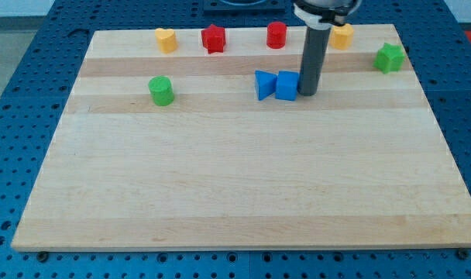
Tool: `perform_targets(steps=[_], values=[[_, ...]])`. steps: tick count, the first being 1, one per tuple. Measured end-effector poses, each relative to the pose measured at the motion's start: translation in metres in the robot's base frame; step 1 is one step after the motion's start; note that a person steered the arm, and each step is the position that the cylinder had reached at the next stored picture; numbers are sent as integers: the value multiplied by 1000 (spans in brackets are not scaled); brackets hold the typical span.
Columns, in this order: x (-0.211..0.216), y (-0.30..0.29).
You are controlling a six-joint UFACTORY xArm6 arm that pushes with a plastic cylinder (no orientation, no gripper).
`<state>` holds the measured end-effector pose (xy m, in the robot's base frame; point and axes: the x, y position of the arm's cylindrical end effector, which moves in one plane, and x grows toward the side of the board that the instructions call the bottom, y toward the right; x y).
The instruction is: Push the blue cube and the blue triangle towards the green circle
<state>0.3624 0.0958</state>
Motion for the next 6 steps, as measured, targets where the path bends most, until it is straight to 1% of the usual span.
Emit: perform_targets(steps=[1, 6], values=[[-6, -17], [-7, -71]])
